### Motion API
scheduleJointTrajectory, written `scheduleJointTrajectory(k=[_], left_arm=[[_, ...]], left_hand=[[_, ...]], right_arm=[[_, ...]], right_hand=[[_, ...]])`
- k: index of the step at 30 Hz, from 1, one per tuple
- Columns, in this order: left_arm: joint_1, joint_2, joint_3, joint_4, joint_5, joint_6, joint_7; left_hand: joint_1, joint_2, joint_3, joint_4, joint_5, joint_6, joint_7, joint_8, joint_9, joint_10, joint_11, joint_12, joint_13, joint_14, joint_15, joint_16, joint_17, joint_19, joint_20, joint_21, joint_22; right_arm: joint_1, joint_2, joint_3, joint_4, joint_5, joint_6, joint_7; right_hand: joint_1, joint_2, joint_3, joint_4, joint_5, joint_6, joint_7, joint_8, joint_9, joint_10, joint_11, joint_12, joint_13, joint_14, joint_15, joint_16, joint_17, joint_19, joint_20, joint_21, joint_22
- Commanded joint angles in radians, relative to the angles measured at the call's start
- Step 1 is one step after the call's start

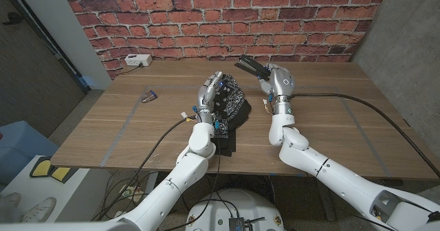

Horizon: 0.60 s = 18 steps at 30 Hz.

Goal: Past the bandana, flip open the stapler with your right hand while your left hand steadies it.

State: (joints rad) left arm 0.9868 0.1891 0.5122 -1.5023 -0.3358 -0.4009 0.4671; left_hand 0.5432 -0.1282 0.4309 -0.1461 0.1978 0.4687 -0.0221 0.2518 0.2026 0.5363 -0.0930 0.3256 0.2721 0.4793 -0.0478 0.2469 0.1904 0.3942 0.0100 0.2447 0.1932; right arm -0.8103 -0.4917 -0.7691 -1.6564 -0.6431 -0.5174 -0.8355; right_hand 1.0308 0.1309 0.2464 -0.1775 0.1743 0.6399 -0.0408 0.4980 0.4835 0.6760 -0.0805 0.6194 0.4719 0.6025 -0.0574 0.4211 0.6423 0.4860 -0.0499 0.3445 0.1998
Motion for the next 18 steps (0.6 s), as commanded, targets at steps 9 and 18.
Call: scheduleJointTrajectory(k=[9, 18], left_arm=[[-0.012, 0.03, 0.011, -0.03, -0.006, 0.028, -0.045], [-0.035, 0.044, 0.026, -0.032, -0.001, 0.046, -0.078]], left_hand=[[0.024, 0.005, -0.028, 0.005, 0.008, -0.041, 0.002, -0.025, 0.001, -0.028, -0.003, -0.015, 0.006, -0.018, -0.082, -0.013, 0.002, -0.005, 0.003, 0.0, 0.006], [0.024, 0.013, -0.039, 0.011, 0.01, -0.069, 0.001, -0.037, 0.002, -0.054, -0.009, -0.027, 0.01, -0.044, -0.073, -0.024, 0.005, -0.023, 0.0, -0.008, 0.005]], right_arm=[[-0.014, -0.002, 0.01, 0.006, -0.012, 0.055, -0.032], [-0.021, -0.002, 0.012, 0.007, -0.018, 0.063, -0.038]], right_hand=[[0.032, 0.041, 0.064, 0.056, 0.003, 0.132, -0.113, 0.018, 0.015, 0.1, -0.091, 0.008, 0.003, 0.014, -0.177, -0.012, 0.01, 0.01, -0.006, 0.011, 0.002], [0.031, 0.041, 0.064, 0.056, 0.003, 0.135, -0.115, 0.017, 0.013, 0.099, -0.091, 0.007, 0.003, 0.019, -0.177, -0.016, 0.013, 0.009, -0.008, 0.013, 0.002]])
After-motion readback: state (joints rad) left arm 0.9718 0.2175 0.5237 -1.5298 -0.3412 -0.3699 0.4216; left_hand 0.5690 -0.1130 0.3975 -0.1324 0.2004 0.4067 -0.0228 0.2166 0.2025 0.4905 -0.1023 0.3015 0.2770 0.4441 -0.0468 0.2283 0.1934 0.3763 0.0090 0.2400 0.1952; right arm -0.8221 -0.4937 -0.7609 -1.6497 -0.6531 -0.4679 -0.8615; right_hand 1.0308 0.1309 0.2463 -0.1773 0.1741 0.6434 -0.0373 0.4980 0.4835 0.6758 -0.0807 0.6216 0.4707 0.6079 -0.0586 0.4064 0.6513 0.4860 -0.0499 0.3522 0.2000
